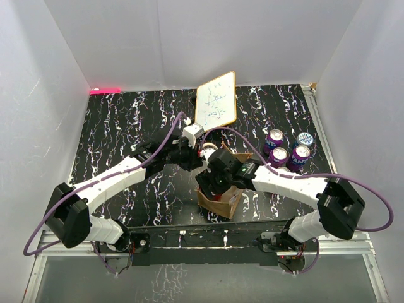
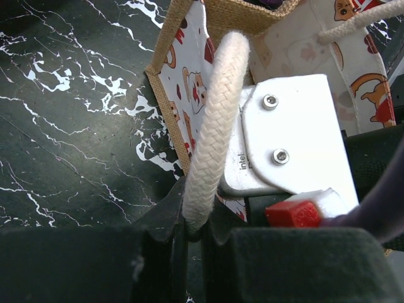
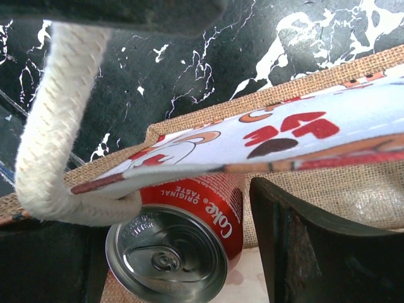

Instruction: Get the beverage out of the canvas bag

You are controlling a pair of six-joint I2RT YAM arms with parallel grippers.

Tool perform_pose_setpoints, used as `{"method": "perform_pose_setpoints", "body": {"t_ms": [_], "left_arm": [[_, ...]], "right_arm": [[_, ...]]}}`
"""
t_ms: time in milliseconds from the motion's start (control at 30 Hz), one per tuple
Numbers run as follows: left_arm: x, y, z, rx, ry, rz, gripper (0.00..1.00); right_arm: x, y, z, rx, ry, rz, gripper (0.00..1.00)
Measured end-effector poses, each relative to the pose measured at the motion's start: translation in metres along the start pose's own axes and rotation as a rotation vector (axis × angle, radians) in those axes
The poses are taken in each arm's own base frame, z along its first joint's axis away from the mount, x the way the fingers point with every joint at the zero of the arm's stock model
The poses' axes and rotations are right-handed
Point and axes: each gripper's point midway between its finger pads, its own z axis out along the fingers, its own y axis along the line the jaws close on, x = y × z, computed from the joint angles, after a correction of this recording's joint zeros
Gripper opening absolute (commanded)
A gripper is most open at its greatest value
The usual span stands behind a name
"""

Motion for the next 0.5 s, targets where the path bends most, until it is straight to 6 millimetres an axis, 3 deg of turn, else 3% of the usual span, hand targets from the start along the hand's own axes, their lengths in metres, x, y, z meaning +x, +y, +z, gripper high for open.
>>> {"method": "perform_pose_setpoints", "body": {"t_ms": [233,500], "left_arm": [[0.0006,0.0022,0.0011,-0.006,0.002,-0.003,0.0],[0.001,0.0014,0.0016,-0.002,0.005,-0.004,0.0]], "right_arm": [[-0.0029,0.0021,0.0021,-0.002,-0.012,0.001,0.66],[-0.004,-0.0035,-0.0038,0.031,-0.03,0.001,0.42]]}}
